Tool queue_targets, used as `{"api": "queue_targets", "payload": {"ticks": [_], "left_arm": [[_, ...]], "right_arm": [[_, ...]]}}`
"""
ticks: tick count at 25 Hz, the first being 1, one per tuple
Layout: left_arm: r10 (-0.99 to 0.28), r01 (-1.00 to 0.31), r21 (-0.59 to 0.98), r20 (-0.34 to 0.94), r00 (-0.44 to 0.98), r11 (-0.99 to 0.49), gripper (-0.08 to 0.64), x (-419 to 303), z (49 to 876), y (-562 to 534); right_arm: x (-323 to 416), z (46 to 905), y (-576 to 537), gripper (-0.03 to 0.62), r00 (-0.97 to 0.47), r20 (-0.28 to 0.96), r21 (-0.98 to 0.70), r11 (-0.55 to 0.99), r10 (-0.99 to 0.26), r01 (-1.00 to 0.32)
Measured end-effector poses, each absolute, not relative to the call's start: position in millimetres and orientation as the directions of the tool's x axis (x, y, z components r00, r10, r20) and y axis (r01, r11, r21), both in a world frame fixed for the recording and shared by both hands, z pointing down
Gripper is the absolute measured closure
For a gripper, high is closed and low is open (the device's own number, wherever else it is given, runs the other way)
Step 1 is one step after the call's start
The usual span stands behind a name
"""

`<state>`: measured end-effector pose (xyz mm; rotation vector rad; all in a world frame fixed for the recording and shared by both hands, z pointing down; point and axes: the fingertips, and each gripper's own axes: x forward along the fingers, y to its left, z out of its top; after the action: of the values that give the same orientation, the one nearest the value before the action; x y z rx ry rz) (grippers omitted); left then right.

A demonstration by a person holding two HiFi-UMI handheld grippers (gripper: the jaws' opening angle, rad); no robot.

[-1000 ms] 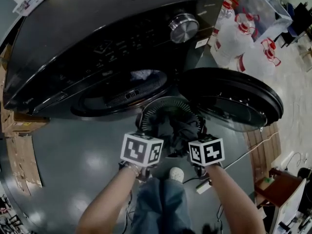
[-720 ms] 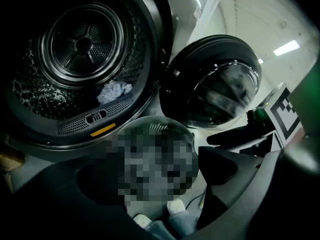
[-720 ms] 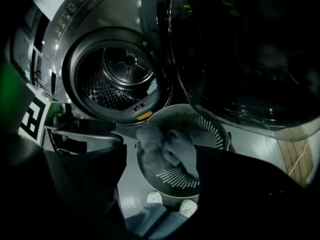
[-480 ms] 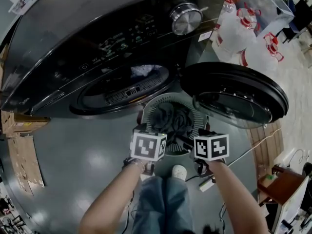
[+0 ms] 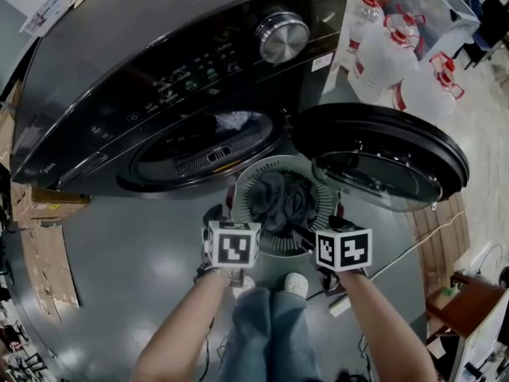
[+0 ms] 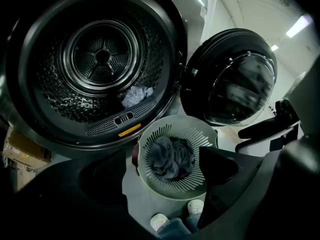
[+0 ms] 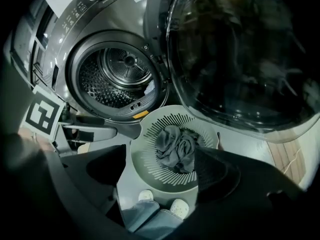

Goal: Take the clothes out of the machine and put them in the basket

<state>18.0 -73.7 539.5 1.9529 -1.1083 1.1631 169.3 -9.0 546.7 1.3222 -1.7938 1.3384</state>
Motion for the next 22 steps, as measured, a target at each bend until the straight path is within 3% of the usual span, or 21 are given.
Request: {"api": "queue_targets", "payload": {"ticks": [9, 22], "left_arm": [[-0.418, -0.920, 0.045, 0.882, 0.220, -0.390, 0.114, 8.8, 542.0, -80.4], [-0.578, -0.929, -0.062, 0.797, 0.174, -0.366, 0.130, -85.8, 585.5, -111.9]], "right_arm": [[157.9, 543.7, -19.3, 0.184, -0.404, 0.807, -0.357, 0.190, -0.431, -0.915], [72.9, 600.7, -70.7, 0.186, -0.474, 0.712, -0.349, 0.324, -0.519, -0.879]]}}
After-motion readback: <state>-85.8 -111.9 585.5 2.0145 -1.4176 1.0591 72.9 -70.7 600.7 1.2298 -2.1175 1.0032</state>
